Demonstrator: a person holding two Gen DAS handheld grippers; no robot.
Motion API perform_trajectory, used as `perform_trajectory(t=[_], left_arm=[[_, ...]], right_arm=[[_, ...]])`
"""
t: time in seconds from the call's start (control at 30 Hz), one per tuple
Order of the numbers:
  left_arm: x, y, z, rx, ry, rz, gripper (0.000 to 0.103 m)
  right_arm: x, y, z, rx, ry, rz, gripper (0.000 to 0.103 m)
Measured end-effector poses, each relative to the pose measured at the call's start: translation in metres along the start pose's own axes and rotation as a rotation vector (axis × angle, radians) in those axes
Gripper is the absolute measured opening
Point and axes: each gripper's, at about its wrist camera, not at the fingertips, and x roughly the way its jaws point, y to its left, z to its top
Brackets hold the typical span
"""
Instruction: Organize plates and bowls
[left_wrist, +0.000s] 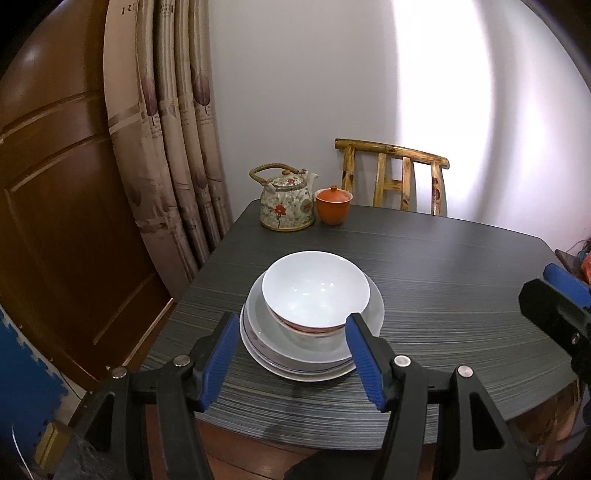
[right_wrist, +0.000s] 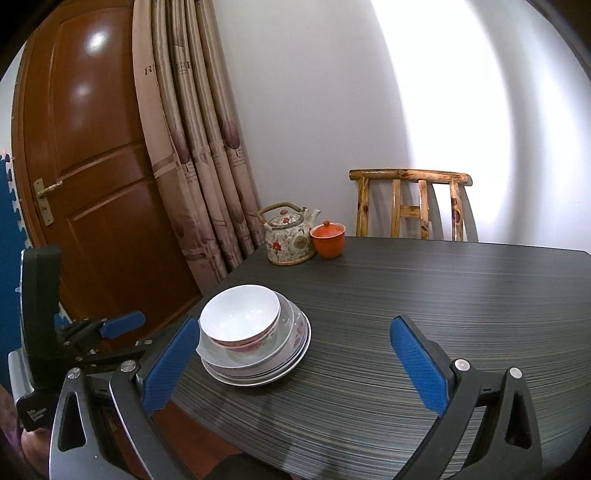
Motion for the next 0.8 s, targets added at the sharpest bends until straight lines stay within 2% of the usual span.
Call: perform_trajectory(t=[0.17,0.27,0.8], left_arm=[[-0.0001,-0.0015,0.0005,0.006,0.003,0.005,0.062],[0.0024,-0.0014,0.0010,0.004,0.014,0.007,0.065],[0.0057,0.0017,0.0001,-0.015,0.034,0.004,0.066]], right_arm=[[0.0003,0.0030,-0.0013,-0.005,0.014,0.009,0.103],[0.0001,0.0041,-0.0009,-0.008,0.017,0.011,0.103],[0.0030,0.0040,0.0000,-0.005,0.043,0.014,0.103]])
